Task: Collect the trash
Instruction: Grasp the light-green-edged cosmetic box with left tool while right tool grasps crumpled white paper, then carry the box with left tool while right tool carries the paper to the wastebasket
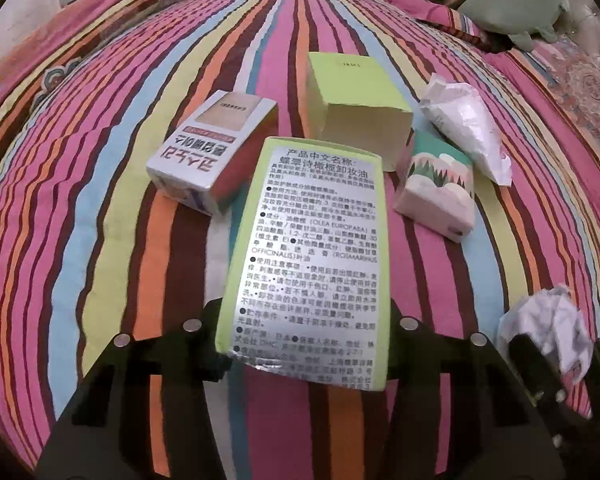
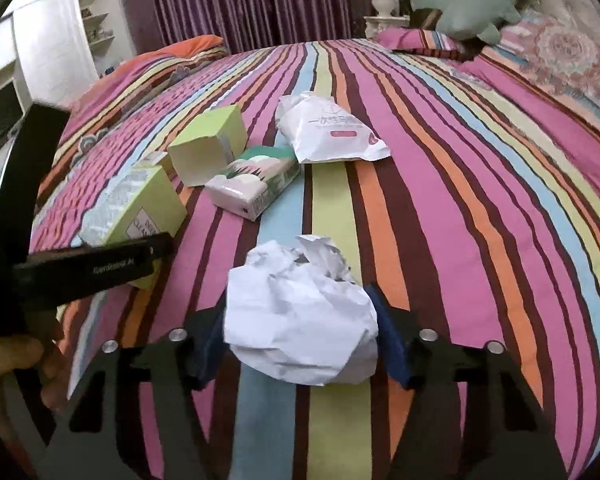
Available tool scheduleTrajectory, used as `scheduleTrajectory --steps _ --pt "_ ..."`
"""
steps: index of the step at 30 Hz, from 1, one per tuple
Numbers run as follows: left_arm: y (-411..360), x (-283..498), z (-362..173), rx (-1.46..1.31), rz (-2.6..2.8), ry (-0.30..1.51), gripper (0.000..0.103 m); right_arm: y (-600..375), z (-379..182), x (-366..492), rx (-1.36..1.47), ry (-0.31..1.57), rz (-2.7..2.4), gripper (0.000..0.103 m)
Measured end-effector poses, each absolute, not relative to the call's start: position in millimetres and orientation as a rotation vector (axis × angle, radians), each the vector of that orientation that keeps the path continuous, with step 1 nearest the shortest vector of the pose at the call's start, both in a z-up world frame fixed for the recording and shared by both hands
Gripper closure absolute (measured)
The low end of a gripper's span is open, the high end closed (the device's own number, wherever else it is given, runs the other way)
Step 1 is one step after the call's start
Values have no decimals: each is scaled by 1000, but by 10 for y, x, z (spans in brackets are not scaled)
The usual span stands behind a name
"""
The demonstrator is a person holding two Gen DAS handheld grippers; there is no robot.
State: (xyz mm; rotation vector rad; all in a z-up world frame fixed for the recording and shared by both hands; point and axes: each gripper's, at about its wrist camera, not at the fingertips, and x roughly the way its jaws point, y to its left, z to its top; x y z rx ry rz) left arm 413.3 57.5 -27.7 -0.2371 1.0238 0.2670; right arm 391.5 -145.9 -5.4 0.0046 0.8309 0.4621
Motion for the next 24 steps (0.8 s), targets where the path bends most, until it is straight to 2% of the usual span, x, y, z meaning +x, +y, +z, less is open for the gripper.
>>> scheduleTrajectory --steps 24 --pt "588 2390 -138 -218 221 965 53 -1532 123 2763 119 841 529 43"
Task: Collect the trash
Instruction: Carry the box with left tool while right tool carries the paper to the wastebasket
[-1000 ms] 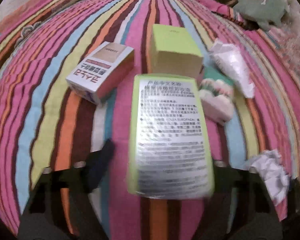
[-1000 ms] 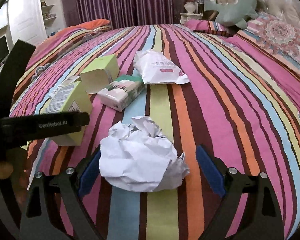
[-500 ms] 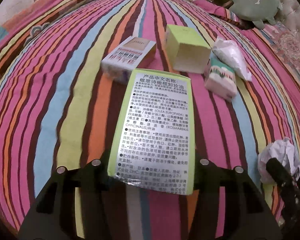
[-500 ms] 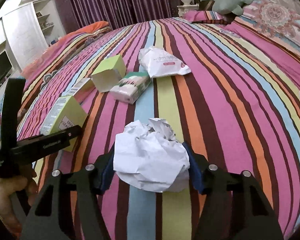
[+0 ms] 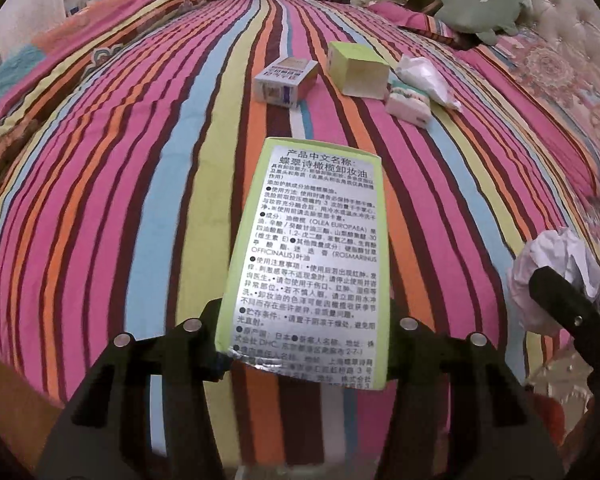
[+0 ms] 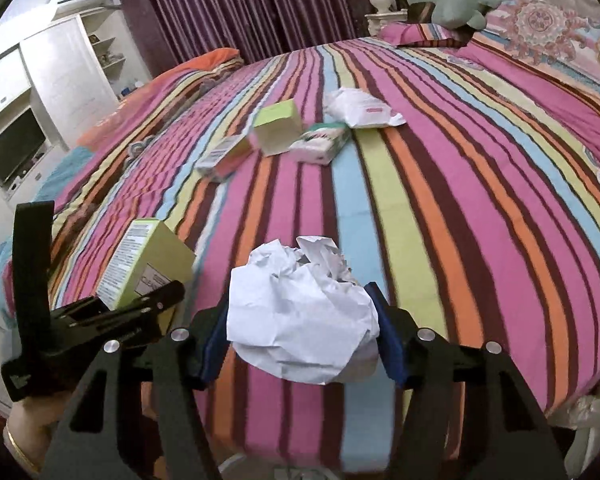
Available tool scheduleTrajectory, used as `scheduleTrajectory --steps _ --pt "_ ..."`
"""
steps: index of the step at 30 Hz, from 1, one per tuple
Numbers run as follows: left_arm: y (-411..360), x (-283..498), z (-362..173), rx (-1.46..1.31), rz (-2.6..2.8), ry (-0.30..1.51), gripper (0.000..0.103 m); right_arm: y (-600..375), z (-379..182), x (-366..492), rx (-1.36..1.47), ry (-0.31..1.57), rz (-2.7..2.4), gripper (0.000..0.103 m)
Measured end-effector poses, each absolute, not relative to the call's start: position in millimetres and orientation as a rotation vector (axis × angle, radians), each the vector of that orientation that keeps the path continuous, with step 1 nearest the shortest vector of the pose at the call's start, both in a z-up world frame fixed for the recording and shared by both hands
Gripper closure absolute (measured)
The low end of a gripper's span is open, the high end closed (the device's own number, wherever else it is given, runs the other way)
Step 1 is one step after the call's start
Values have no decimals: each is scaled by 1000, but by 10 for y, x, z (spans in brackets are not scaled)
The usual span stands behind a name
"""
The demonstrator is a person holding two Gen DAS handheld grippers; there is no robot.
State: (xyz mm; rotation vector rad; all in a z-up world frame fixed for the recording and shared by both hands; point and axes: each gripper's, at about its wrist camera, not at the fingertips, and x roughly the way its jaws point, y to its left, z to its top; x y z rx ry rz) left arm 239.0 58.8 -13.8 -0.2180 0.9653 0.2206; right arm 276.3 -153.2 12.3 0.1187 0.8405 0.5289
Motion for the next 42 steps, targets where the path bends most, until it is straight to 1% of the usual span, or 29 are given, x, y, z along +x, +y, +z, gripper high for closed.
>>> scheduleTrajectory --steps 9,15,23,27,31,37,42 --pt "533 1736 -149 -202 203 962 53 -1528 54 2223 153 876 570 43" --pt "431 1294 -182 -167 167 974 53 -1521 -61 1900 129 918 586 43" --pt "261 767 -503 -142 143 1059 53 -1561 -327 1554 165 1042 588 43" --pt "212 640 -735 -164 131 1136 53 -1555 -513 1473 185 1133 571 43" --pt "231 642 -972 -217 127 1241 53 -1530 -787 1409 205 1267 553 43" --pt "151 734 -1321 -217 97 1398 53 -1504 -1209 1431 244 1469 503 43" --pt "118 815 -1569 -235 81 1502 53 -1468 -1400 1437 248 1557 471 43"
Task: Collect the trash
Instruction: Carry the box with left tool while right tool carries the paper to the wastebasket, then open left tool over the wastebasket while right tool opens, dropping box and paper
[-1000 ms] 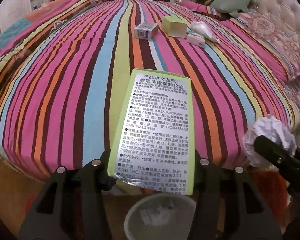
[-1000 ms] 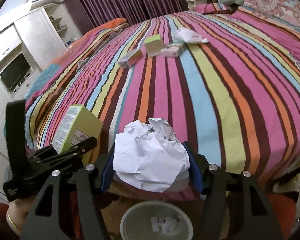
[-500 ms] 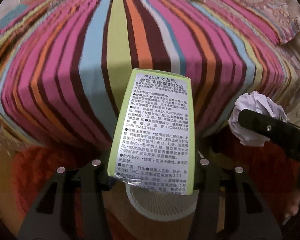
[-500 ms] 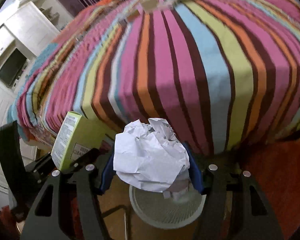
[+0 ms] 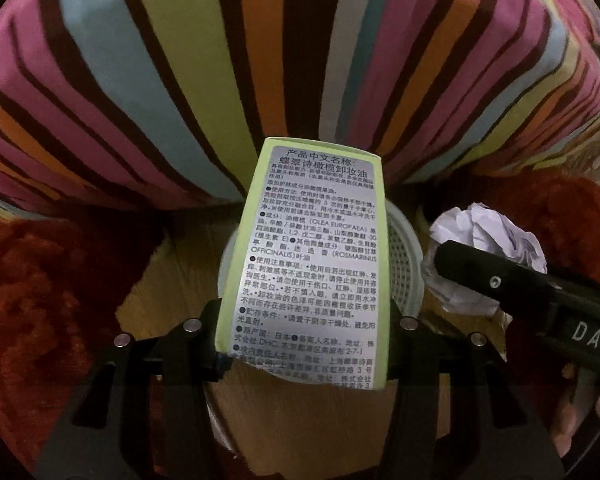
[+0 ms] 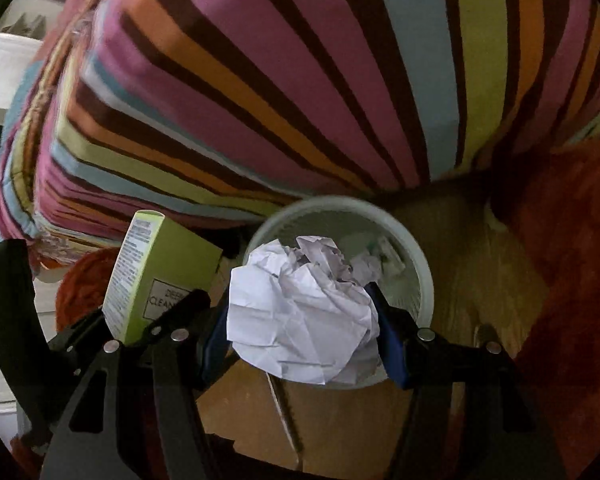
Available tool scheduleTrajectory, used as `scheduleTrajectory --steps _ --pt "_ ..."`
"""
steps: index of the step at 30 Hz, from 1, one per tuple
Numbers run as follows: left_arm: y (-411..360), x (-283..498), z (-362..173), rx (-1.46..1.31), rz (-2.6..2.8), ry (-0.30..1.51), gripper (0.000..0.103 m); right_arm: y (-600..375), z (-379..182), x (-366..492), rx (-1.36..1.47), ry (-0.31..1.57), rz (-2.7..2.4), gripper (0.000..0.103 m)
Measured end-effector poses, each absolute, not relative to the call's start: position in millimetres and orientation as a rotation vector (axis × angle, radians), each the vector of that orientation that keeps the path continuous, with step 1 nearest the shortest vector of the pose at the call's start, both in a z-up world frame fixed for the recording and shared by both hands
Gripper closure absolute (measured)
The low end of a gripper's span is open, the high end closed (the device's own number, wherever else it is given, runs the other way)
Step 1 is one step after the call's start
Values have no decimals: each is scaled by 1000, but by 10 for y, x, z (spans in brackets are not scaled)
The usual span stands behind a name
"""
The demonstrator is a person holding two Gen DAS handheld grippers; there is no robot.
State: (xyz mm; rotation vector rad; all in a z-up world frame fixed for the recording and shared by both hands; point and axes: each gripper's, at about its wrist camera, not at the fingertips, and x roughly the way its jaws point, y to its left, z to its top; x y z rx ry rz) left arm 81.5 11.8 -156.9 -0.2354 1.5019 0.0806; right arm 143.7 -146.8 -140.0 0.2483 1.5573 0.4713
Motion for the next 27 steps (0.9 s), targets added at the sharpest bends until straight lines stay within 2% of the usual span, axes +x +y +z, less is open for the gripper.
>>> scheduleTrajectory --steps 12,27 --pt "132 867 -2151 -318 77 1707 53 -1323 -1933 1485 174 1740 381 43" --pt "112 823 -2620 -380 109 1856 52 -1354 -2399 1513 148 1882 294 43"
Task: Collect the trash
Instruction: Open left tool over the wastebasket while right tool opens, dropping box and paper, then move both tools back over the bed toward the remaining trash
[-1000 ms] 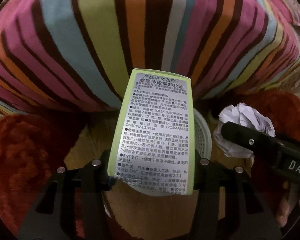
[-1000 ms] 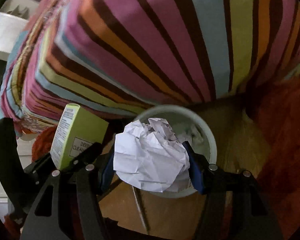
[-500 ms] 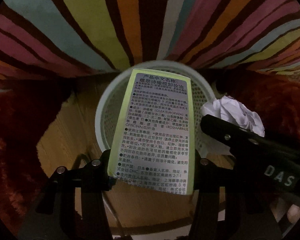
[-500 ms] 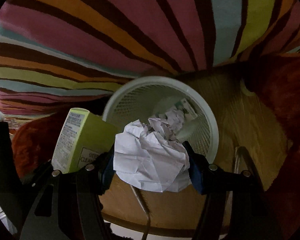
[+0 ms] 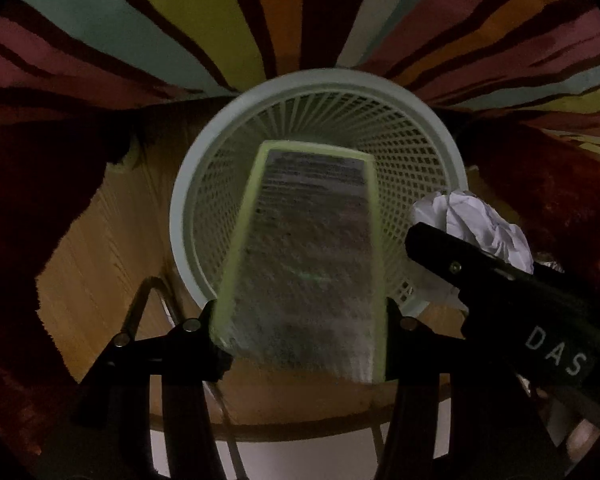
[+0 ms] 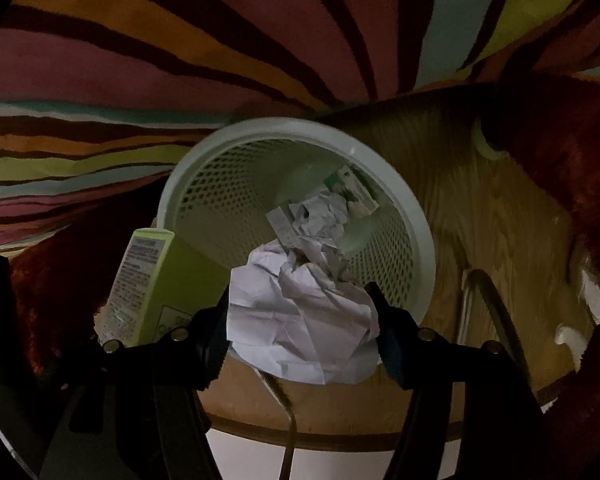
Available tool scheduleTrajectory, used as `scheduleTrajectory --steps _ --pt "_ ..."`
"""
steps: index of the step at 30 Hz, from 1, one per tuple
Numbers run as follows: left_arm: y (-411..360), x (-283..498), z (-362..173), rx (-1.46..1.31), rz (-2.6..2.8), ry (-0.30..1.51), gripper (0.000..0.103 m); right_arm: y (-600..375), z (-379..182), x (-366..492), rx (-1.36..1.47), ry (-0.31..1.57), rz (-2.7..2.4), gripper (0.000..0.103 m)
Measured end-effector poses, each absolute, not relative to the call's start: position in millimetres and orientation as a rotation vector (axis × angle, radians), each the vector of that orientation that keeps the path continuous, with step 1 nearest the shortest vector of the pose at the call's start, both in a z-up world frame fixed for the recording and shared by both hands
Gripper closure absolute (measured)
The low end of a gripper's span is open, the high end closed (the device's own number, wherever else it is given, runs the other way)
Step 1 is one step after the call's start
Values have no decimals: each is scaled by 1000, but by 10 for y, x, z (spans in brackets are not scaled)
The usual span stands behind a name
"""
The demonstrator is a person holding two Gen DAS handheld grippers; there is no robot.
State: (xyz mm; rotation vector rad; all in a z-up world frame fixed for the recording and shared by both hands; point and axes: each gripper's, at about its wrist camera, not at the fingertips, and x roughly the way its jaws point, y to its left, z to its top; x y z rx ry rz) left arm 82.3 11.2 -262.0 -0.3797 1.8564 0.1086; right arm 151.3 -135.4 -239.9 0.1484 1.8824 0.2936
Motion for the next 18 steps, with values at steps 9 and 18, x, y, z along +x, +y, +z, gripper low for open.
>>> scheduleTrajectory --steps 9,18 --pt "126 785 -2830 -437 139 1941 14 -1296 -2640 1510 110 1945 220 17" --pt "146 821 -2815 -435 137 1935 14 -1393 -2635 1546 144 1937 175 17"
